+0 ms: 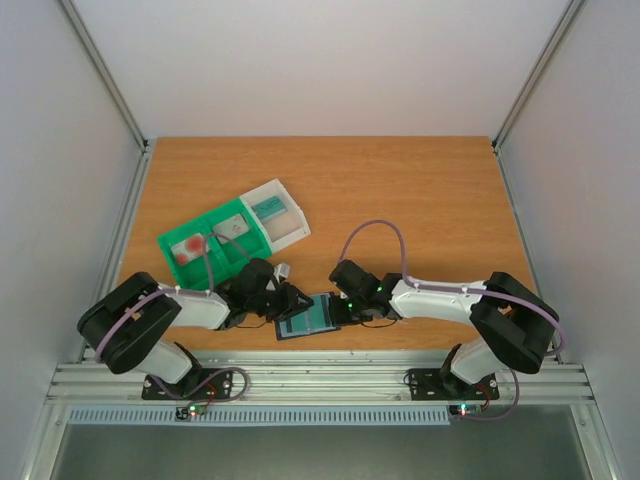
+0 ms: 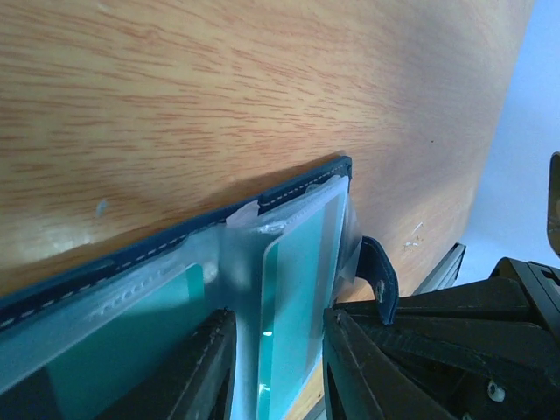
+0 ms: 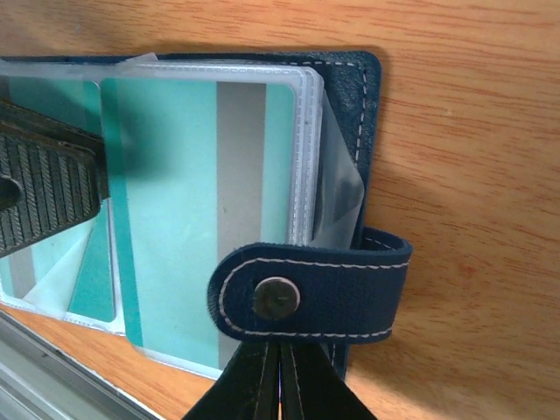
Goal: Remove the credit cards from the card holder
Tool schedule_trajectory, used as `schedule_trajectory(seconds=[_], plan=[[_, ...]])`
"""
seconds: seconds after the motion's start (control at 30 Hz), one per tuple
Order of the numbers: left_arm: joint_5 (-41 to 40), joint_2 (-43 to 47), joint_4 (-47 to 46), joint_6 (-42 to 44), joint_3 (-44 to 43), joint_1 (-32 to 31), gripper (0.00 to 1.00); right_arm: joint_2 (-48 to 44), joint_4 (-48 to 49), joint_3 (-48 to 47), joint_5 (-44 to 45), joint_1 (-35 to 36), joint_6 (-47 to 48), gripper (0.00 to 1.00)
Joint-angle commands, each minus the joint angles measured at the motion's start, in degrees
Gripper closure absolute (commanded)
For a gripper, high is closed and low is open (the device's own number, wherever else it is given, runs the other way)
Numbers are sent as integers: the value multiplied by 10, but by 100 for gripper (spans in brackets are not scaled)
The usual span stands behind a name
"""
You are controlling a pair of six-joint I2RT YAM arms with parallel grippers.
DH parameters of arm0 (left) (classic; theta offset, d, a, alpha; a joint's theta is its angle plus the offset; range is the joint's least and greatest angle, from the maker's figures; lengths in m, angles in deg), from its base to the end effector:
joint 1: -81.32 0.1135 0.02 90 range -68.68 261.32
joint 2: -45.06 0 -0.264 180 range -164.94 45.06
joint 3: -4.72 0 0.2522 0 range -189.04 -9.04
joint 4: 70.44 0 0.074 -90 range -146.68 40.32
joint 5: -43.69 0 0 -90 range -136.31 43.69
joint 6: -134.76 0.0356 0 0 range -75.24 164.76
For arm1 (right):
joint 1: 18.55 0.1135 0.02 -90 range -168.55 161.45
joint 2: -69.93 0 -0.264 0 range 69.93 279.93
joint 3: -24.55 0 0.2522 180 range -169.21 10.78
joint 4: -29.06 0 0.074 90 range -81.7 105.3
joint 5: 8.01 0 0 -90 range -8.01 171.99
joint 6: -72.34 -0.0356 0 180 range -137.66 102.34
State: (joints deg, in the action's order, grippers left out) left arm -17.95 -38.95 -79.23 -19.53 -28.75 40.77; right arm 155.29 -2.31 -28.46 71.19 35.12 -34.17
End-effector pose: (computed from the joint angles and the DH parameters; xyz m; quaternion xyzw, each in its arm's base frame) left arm 0.1648 -0.1632 0.1112 -0.0840 0.8865 -0.4504 0.0645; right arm 0.1486 0.2134 0.1440 -0.3292 0.9121 0.2051 0.1325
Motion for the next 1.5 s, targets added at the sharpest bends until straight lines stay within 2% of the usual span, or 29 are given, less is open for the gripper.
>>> schedule_trajectory(seconds=[0.0, 0.13, 0.3, 0.33, 0.6, 1.13, 1.47], plan=[[5, -25, -83, -12, 12, -5, 73, 13, 0, -2, 8, 0, -8, 98], [-2, -22, -103, -23, 22, -5, 81, 14, 0, 3, 11, 0, -10, 99], [-5, -16, -100, -21, 23, -5, 98, 15, -3, 7, 17, 0, -10, 99], [-5, -17, -101, -21, 23, -4, 99, 14, -2, 8, 17, 0, -10, 99], [-2, -6, -107, -17, 27, -4, 100, 5, 0, 17, 22, 0, -15, 99], [-32, 78, 22, 15, 29, -4, 100, 9, 4, 16, 18, 0, -12, 99], [-30, 83, 53, 26, 21, -5, 99, -7, -1, 11, 9, 0, -14, 98]])
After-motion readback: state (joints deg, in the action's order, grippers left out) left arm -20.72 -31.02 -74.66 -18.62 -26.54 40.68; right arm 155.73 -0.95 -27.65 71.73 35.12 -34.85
